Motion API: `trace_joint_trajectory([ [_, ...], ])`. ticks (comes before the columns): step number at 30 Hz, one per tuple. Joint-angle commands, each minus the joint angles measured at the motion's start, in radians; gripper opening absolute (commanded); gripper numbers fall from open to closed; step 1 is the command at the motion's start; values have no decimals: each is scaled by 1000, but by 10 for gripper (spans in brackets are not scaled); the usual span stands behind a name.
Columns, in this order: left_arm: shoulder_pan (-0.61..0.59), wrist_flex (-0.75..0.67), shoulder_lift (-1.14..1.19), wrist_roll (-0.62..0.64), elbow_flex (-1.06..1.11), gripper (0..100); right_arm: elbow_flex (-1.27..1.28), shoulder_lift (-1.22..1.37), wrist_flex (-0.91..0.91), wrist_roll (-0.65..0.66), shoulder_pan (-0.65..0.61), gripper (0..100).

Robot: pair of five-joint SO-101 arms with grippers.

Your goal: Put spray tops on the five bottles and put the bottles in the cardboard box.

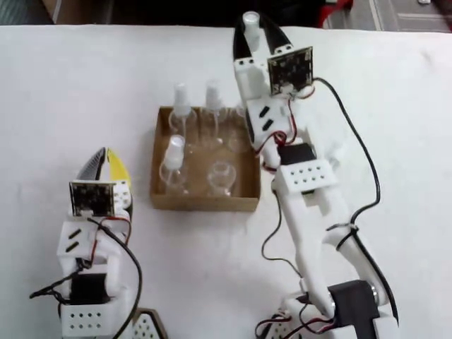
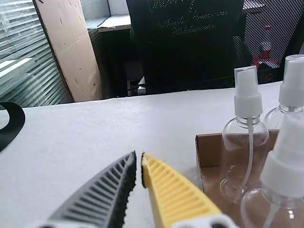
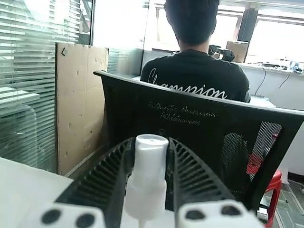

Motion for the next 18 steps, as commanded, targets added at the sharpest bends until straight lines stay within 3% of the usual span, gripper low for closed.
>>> trace_joint_trajectory([
  [1, 7, -20, -10, -9, -3, 24, 12, -7, -24, 11, 1, 16],
  [18, 7, -21, -10, -9, -3, 24, 181, -7, -24, 11, -7, 16],
])
